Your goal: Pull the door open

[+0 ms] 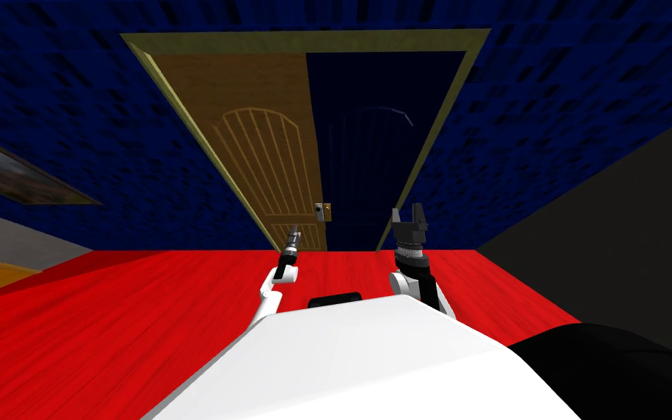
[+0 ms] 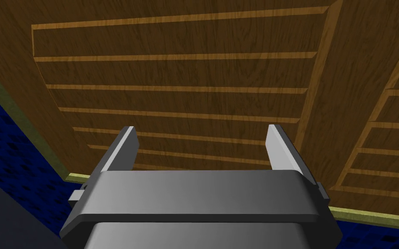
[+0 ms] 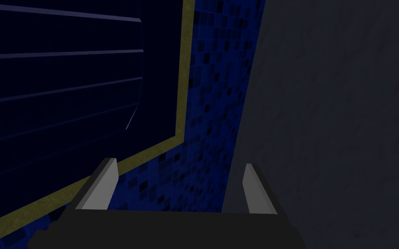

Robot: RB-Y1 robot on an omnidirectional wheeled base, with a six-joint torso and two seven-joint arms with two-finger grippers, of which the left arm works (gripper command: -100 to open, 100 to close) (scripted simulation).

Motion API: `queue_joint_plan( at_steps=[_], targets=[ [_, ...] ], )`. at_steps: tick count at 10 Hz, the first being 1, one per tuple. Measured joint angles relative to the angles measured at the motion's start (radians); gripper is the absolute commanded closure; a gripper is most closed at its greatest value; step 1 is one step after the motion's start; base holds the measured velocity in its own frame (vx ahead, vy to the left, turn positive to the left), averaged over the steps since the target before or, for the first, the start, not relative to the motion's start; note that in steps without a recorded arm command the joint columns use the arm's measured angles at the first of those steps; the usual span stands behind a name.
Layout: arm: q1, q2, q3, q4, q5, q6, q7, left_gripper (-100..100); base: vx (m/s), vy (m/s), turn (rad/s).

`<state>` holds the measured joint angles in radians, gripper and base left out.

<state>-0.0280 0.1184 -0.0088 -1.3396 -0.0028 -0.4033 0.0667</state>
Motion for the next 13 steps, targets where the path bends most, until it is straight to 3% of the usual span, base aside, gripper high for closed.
queue_joint_plan(
  at_steps=[7,13],
  targets=[
    [-0.089,0.007,-0.006,0.156,0.019,0.036,0.020,-100,0.125,-0.034,-0.028],
    [-0.158,0.001,-0.011,0.272,0.030,0.059,0.029,-100,0.122,-0.028,-0.030]
  ],
)
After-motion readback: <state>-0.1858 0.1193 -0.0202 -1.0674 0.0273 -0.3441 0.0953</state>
